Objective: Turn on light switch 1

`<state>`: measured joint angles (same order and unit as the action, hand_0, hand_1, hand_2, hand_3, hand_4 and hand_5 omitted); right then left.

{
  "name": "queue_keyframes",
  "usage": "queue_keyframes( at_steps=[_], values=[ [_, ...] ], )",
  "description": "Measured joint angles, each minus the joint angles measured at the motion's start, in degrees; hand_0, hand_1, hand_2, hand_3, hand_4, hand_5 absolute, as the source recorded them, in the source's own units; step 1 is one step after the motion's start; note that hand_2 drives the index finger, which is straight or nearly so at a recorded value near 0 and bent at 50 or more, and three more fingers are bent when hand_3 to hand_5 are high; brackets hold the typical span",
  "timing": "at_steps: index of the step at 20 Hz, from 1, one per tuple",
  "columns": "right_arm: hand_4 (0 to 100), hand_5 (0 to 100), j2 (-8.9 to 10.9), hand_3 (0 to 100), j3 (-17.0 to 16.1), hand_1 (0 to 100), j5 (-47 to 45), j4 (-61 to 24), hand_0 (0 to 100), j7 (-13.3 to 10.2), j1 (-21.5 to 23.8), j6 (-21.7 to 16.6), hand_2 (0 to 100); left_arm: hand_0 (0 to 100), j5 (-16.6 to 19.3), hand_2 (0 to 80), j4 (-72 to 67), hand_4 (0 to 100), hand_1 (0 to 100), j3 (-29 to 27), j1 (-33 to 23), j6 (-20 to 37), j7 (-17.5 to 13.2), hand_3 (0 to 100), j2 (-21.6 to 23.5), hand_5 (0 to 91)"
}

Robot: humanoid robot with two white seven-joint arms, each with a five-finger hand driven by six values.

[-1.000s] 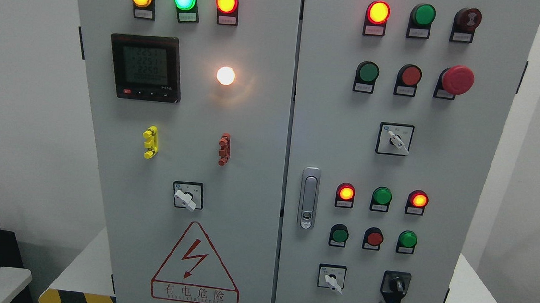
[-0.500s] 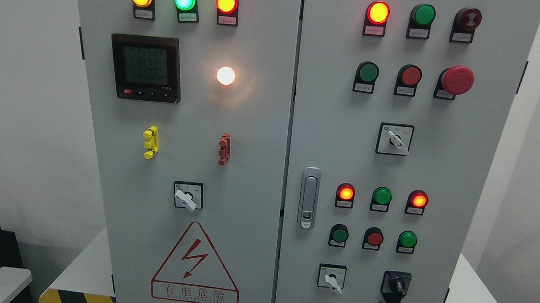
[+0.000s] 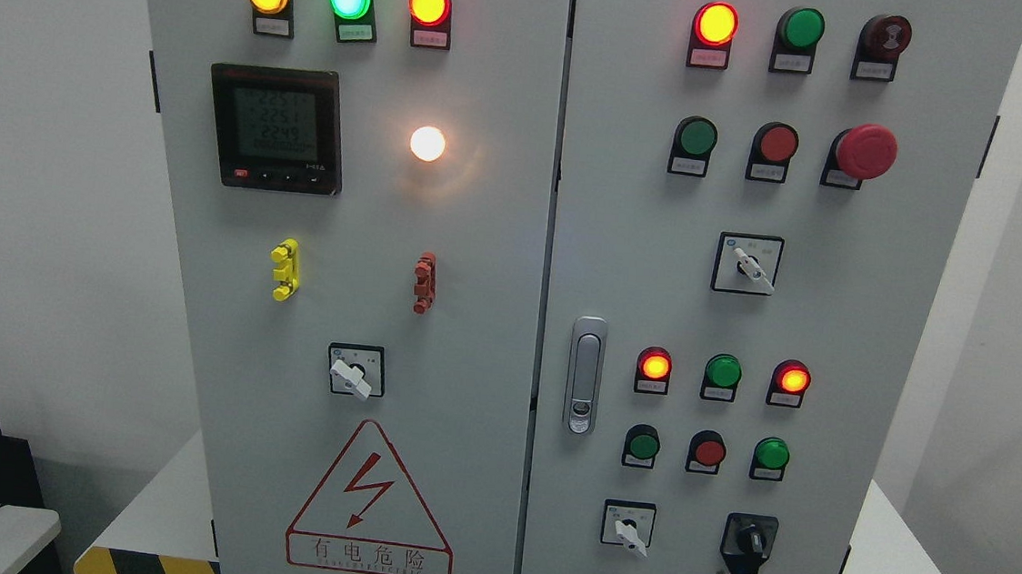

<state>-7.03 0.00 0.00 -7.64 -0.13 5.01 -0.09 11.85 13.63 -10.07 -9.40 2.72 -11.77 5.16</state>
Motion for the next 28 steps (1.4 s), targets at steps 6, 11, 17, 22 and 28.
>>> queue_keyframes(
  at_steps=[6,11,17,22,28],
  values=[
    [0,0,0.0,0,0.0,39,0.0,0.0,12,0.0,0.0,0.0,0,22,0.0,0.0,-2.39,0,1,1.94,1.66,-0.15,0.18,0,-0.02,0.0],
    [0,0,0.0,0,0.0,39,0.0,0.0,12,0.0,0.0,0.0,0,22,-0.04,0.0,-3.99,0,1,2.91,2.59,-0.15,0.2,0,-0.07,0.0],
    [0,0,0.0,0,0.0,39,0.0,-0.01,12,0.0,0.0,0.0,0,22,-0.13,0.0,-5.16,0,0,3.55,3.13,-0.16,0.35,0,-0.16,0.0],
    [0,0,0.0,0,0.0,39,0.0,-0.01,12,0.0,0.0,0.0,0,22,-0.25,0.0,-5.75,0,0,3.88,3.41,-0.42,0.24,0,-0.28,0.0],
    [0,0,0.0,0,0.0,39,0.0,-0.01,12,0.0,0.0,0.0,0,22,-0.37,0.0,-6.22,0,0,4.11,3.54,-0.17,0.01,0,-0.43,0.0]
  ],
)
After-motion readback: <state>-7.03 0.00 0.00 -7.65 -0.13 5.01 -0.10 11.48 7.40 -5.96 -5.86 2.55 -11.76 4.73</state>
